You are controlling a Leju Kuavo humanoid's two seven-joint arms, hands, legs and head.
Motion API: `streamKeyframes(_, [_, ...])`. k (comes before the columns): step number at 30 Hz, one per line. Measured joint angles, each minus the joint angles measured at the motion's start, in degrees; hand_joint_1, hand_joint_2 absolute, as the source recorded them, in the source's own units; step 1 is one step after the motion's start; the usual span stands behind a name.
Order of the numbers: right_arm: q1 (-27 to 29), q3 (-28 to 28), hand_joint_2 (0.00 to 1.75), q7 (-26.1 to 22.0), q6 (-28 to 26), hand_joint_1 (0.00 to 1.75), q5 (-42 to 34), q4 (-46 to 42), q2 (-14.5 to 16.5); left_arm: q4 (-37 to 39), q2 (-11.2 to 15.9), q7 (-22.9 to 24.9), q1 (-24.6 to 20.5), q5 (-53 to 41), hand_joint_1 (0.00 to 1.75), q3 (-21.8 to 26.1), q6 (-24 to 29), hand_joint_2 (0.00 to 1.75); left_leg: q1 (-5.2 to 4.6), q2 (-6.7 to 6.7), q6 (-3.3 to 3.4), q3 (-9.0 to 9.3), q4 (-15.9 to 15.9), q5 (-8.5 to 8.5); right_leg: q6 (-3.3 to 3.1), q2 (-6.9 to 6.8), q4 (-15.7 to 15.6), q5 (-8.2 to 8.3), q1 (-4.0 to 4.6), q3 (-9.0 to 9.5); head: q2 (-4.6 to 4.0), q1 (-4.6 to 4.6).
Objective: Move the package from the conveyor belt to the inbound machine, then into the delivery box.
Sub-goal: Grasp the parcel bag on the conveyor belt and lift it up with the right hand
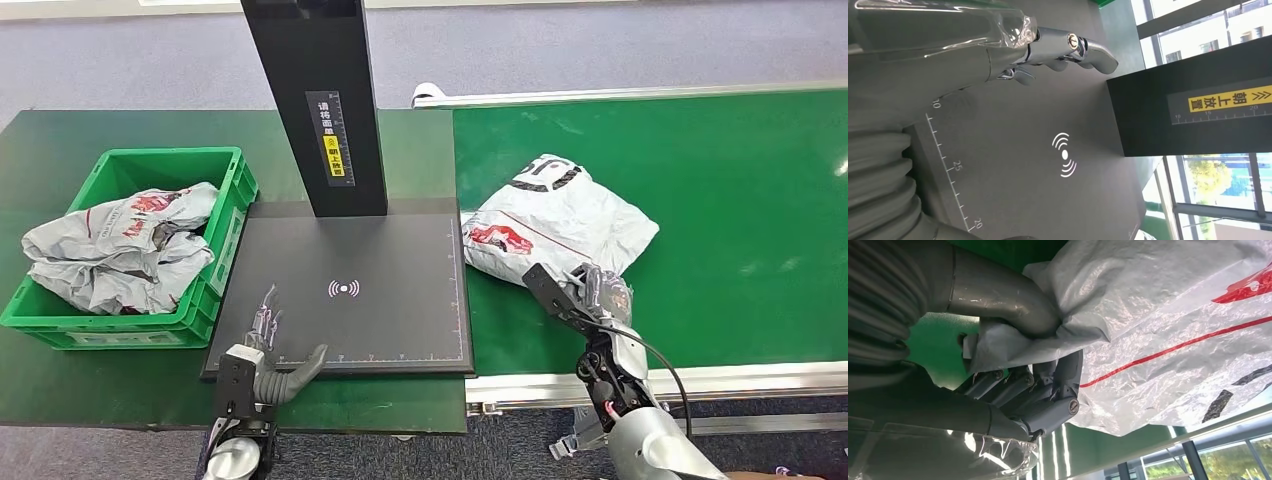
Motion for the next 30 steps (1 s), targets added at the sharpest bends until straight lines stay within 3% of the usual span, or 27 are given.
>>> streamKeyframes(3, [0.01, -0.01, 1.75, -1.27, -0.1, 1.75, -0.97, -0.05, 0.13, -0.02, 0.03, -0.03, 0.08, -0.05, 0.0, 0.0, -0.07, 1.75, 0.0, 0.0, 0.0, 0.0, 0.0, 0.0, 0.0, 0.0, 0.0, 0.0, 0.0, 0.01, 0.0, 0.01])
streamKeyframes(9, [0.09, -1.67, 1.75, -10.54, 2.75, 1.75, -10.97, -2.65, 1.45, -0.02, 0.05, -0.45, 0.05, -0.02, 0.0, 0.01, 0.3, 1.75, 0.0, 0.03, 0.0, 0.02, 0.0, 0.0, 0.0, 0.0, 0.0, 0.01, 0.0, 0.0, 0.0, -0.01])
streamKeyframes(14, [2.05, -2.38, 1.75, -17.55, 11.56, 1.75, -22.72, -9.84, 3.56, -0.03, 0.08, -0.9, -0.07, 0.39, 0.0, 0.1, 0.83, 1.75, 0.01, 0.03, 0.0, 0.02, 0.0, 0.0, 0.0, 0.01, 0.02, 0.0, 0.01, 0.0, -0.01, 0.0])
streamKeyframes(18, [5.09, 0.34, 1.75, -14.89, 17.55, 1.75, -29.56, -21.27, 5.11, -0.27, 0.08, -1.22, -0.25, 0.44, 0.0, 0.5, 1.01, 1.75, 0.01, 0.03, 0.0, 0.01, -0.01, 0.0, -0.01, 0.0, 0.01, -0.01, 0.01, -0.01, 0.0, 0.0])
streamKeyframes(25, [7.48, 4.5, 1.75, -15.35, 18.31, 1.75, -34.2, -31.58, 5.34, -0.65, 0.1, -1.74, -0.31, 0.31, 0.0, 1.12, 1.52, 1.75, 0.0, 0.03, 0.0, 0.01, 0.0, 0.0, 0.0, 0.0, 0.01, 0.0, 0.0, 0.0, -0.01, 0.01])
streamKeyframes(30, [8.12, 9.91, 1.75, -12.7, 20.5, 1.75, -38.3, -41.53, 4.84, -2.49, 0.03, -2.19, -0.25, -0.11, 0.0, 2.52, 1.84, 1.75, 0.01, 0.06, 0.0, 0.02, 0.0, 0.0, -0.01, 0.01, 0.02, 0.0, 0.01, -0.03, -0.01, -0.01])
